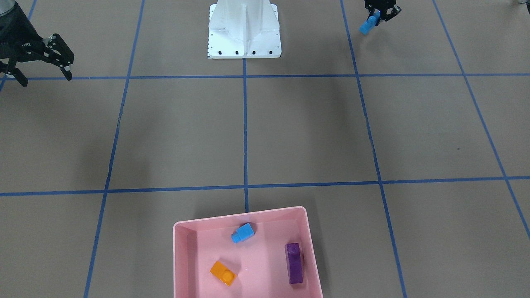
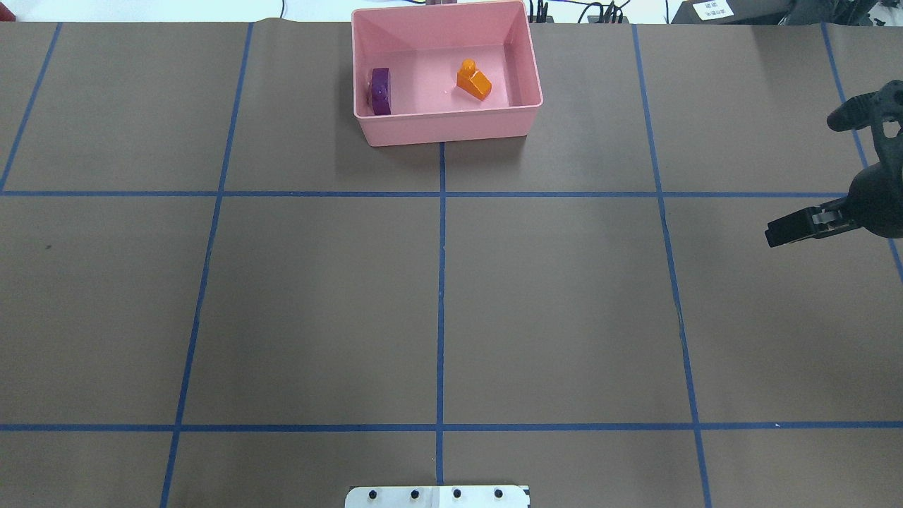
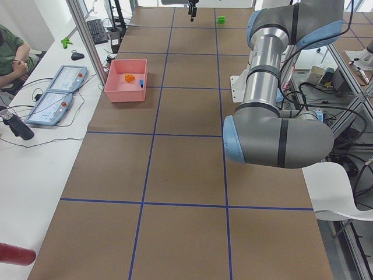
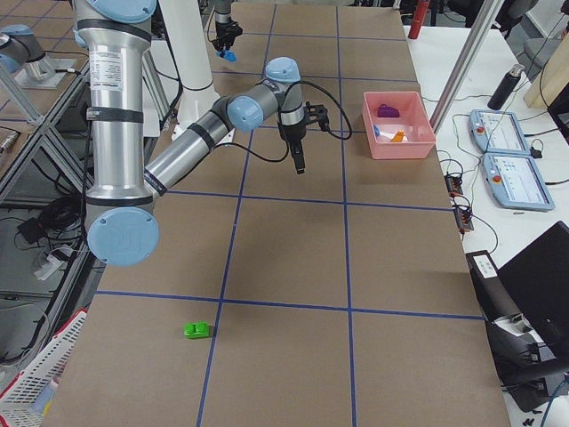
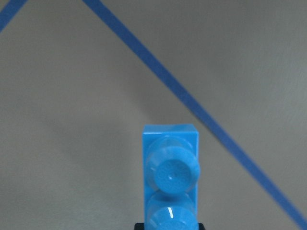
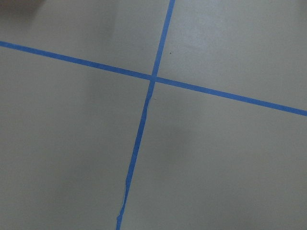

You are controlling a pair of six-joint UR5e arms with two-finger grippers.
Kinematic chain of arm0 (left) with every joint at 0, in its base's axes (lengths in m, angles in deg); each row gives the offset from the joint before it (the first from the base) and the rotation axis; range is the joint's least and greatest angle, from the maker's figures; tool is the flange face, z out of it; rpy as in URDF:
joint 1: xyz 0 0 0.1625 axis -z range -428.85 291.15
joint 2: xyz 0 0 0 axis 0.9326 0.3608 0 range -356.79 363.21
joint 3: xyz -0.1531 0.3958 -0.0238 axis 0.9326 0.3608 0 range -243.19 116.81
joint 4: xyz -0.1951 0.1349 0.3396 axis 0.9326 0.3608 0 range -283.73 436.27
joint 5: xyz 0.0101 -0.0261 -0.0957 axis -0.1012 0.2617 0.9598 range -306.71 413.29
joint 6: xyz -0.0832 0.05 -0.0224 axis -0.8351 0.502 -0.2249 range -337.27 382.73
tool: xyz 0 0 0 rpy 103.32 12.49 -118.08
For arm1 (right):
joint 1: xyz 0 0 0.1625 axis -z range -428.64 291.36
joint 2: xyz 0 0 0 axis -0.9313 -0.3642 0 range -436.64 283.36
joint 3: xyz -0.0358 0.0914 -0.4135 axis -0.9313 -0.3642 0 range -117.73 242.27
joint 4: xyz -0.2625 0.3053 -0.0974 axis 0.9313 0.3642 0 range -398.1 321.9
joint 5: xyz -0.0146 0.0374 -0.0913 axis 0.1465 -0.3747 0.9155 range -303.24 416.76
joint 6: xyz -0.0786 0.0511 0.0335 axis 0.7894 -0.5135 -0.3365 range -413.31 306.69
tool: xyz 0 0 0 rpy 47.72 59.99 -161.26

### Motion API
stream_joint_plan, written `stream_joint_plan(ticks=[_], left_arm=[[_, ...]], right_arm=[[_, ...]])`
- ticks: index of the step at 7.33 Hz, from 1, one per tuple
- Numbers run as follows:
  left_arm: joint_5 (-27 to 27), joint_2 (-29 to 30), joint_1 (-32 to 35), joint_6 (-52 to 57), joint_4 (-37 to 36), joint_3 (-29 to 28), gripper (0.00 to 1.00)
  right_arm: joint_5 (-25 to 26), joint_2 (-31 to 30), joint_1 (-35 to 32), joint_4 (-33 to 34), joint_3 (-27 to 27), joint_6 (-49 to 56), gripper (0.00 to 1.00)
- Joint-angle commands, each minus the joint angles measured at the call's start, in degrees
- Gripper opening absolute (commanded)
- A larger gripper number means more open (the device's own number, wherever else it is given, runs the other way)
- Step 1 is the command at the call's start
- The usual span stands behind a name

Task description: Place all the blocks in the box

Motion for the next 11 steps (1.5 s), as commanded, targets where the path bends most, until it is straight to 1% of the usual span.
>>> stream_joint_plan(ticks=[1,2,3,4,6,7,8,9,11], left_arm=[[1.0,9.3,9.0,-5.6,-0.1,0.6,0.0],[1.0,13.9,11.6,-11.4,-0.1,0.6,0.0],[1.0,19.4,15.3,-13.3,-0.3,0.5,0.0],[1.0,23.6,19.6,-13.4,-0.4,0.1,0.0],[1.0,30.1,29.6,-13.4,-0.7,-0.5,0.0],[1.3,31.1,34.1,-13.4,-1.7,-0.6,0.0],[3.5,33.5,39.2,-13.5,-3.4,-1.1,0.0],[7.7,37.2,44.6,-13.5,-6.5,-3.0,0.0],[14.8,47.6,53.4,-13.4,-14.8,-9.0,0.0]], right_arm=[[0.0,0.0,0.0,0.0,-0.1,0.0,0.99],[0.0,0.0,0.0,0.0,-0.1,0.0,0.99],[0.0,0.0,0.0,0.0,-0.3,0.1,0.99],[0.1,0.0,0.0,0.0,-0.7,0.5,0.99],[-0.1,-0.1,-0.1,0.0,-0.8,0.8,0.99],[-0.2,-0.2,-0.2,0.0,-0.7,0.8,0.99],[-0.3,-0.4,-0.3,-0.1,-0.7,1.0,0.99],[-0.3,-1.0,-0.8,0.0,-0.7,3.6,0.99],[-0.7,-2.6,-3.4,0.1,-0.8,8.6,0.99]])
